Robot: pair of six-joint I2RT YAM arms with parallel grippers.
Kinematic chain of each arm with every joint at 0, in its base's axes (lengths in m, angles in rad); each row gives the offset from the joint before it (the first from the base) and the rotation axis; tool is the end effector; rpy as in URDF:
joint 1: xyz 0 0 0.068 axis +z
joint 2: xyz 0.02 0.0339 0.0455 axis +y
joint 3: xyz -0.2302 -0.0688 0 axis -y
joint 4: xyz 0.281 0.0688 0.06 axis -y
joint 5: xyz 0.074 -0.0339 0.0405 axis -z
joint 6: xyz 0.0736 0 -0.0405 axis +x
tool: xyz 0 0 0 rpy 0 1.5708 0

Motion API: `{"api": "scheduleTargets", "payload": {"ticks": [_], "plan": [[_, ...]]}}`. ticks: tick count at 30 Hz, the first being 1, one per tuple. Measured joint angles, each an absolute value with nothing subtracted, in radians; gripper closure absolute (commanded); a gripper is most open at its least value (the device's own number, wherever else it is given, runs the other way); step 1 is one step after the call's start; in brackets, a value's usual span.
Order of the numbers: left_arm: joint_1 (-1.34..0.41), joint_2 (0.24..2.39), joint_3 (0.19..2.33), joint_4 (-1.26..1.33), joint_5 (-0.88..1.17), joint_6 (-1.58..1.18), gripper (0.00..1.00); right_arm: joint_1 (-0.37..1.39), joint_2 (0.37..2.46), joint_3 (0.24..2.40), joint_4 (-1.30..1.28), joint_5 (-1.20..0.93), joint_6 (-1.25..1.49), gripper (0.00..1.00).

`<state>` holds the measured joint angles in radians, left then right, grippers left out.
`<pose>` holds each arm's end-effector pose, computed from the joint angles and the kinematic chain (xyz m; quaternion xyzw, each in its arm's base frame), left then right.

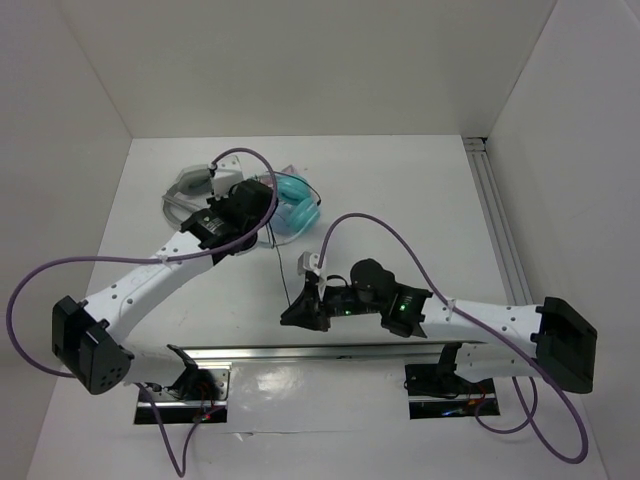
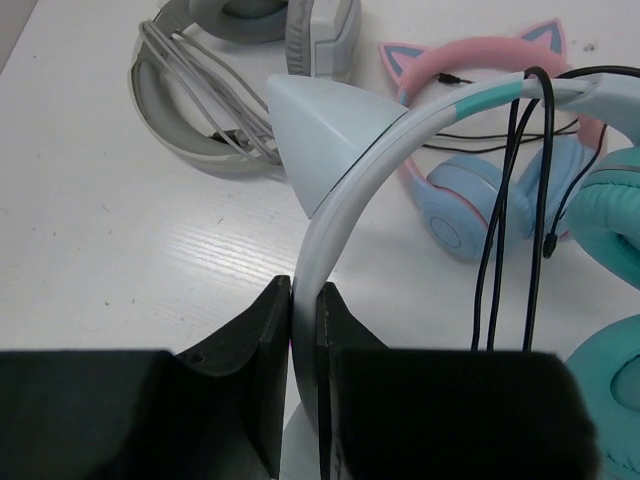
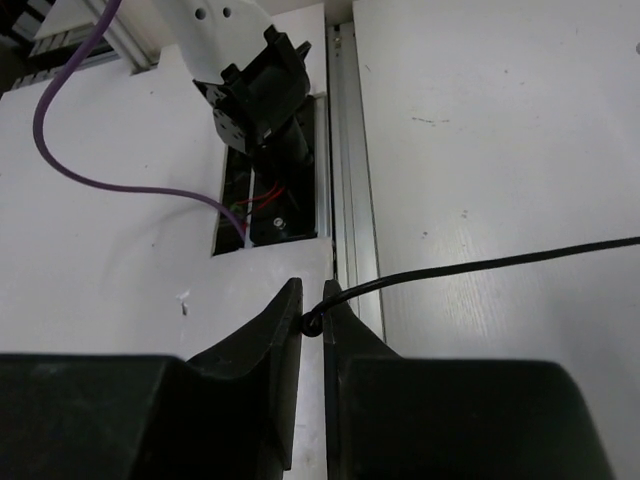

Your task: Wrap the headphones

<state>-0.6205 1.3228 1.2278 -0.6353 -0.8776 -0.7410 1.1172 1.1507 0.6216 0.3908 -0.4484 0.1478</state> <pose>0.3088 -0.1511 0.2890 -0.2228 0.8146 0.0690 0.5311 0.1194 0.3178 0.2143 -0.4718 0.5827 0.5137 0.4172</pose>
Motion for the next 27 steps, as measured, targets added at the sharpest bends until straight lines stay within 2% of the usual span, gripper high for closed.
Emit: {"api": "scheduleTargets", "payload": {"ticks": [4, 13, 20, 27], "plan": [[-0.673, 1.372, 1.227, -0.67, -0.913, -0.745, 1.0, 1.122, 1.145, 0.656, 0.321, -0.419, 0.102, 1.0], [-0.91, 1.368, 1.124, -0.735, -0.96, -0.762, 1.0, 1.142, 1.054, 0.806, 0.066, -0.161, -0.056, 1.0], [-1.025, 1.259, 1.066, -0.804, -0.912, -0.76, 1.0, 1.19, 1.014, 0.806, -0.03, 0.071, -0.102, 1.0], [-1.033, 1.122, 1.013, -0.879, -0.844, -0.751, 1.0, 1.195, 0.973, 0.818, -0.094, 0.148, -0.125, 1.0]]}}
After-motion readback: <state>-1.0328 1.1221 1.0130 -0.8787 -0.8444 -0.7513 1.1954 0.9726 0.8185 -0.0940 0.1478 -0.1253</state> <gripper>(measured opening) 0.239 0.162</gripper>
